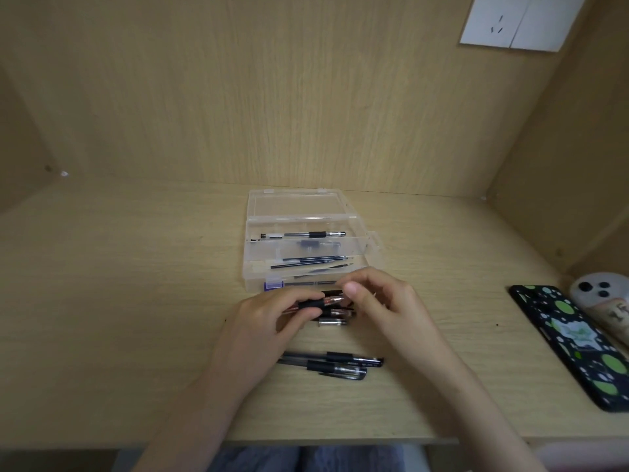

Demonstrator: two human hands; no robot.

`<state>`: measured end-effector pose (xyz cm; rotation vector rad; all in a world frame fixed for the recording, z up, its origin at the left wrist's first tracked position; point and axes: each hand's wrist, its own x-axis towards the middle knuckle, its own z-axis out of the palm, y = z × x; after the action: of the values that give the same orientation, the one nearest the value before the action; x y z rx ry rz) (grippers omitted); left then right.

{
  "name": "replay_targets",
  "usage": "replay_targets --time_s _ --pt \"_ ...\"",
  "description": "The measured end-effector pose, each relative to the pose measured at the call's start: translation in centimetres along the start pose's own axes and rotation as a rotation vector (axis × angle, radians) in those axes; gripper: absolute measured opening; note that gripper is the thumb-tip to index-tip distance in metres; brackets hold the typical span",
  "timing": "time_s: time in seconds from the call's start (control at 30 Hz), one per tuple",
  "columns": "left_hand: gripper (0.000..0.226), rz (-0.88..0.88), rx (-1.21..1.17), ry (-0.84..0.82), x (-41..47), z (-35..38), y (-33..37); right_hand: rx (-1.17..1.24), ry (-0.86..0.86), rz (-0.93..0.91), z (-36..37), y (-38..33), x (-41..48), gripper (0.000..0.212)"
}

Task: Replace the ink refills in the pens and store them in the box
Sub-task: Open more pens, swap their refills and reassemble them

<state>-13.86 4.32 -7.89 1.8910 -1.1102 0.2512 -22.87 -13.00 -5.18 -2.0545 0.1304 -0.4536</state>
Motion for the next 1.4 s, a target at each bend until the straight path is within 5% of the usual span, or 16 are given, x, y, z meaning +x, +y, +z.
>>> replay_targets --time_s 0.57,0.83,1.4 --pt "0.028 0.038 0.052 0.004 0.2 -0.3 0.1 -0.465 -0.135 -0.178 0.8 2.5 -0.3 0.011" --pt "0.026 0.016 0.019 -0.006 0.1 -0.3 0.1 0.001 0.020 -0.009 -2.4 0.8 -0.7 0.011" --pt "0.025 0.031 0.021 -0.052 0.1 0.0 0.1 0.172 0.010 -0.021 -1.3 0.4 -0.3 0.014"
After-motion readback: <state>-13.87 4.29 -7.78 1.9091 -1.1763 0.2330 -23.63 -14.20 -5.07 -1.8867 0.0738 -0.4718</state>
